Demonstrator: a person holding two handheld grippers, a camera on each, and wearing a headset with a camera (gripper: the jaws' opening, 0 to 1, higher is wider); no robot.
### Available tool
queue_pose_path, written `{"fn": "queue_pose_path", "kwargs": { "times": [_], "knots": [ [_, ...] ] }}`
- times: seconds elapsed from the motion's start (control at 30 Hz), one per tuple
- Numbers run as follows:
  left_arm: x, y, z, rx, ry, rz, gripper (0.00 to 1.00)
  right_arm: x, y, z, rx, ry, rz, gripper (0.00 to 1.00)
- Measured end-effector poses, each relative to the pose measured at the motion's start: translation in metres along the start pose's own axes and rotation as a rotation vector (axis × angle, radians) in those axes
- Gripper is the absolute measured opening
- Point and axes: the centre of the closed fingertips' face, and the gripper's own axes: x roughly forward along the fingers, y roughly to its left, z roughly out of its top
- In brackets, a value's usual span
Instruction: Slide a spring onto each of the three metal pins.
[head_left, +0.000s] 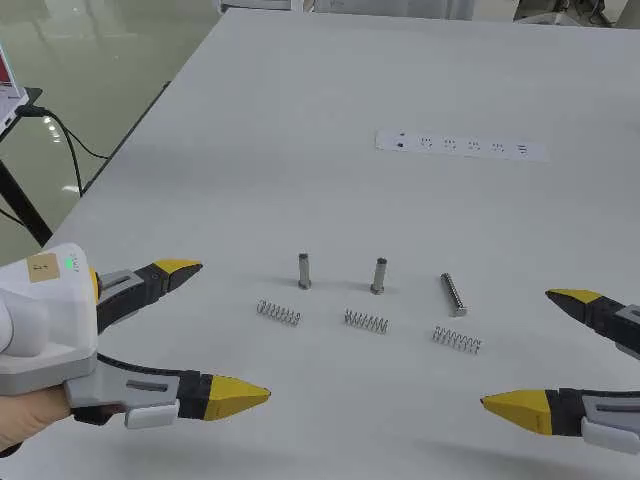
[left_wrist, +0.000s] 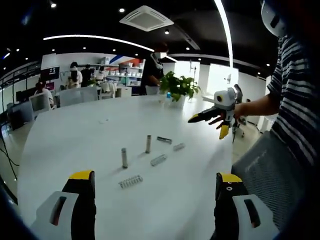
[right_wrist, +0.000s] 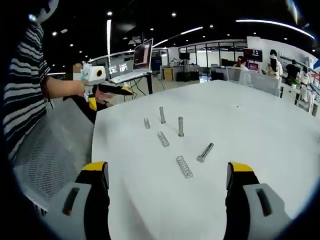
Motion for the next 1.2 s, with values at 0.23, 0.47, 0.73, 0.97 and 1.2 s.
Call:
{"fn": "queue_pose_path", "kwargs": {
  "times": [0.23,0.47,0.73,0.97,1.2],
  "knots": [
    [0.0010,-0.0030,0.0000,0.004,0.004,-0.008,0.98,-0.0001,0.0027,-0.0035,-0.003,0.011,0.005,0.99],
    [0.0024,-0.0016,0.0007,0.005,0.003,-0.008,0.98,0.0011,0.0037,-0.0041,-0.001,0.011,0.006,0.98],
    [0.0008,0.0003,0.0014,0.004,-0.001,-0.005,0.98,0.0032,0.0027,-0.0023,-0.004,0.013,0.011,0.98],
    [0.0014,0.0015,0.0032,0.003,-0.008,-0.007,0.98,0.0047,0.0056,-0.0035,-0.005,0.019,0.022,0.98],
    [0.0023,0.0025,0.0032,0.003,-0.006,-0.008,0.98,0.0043,0.0079,-0.0063,-0.004,0.025,0.026,0.98]
  ]
}}
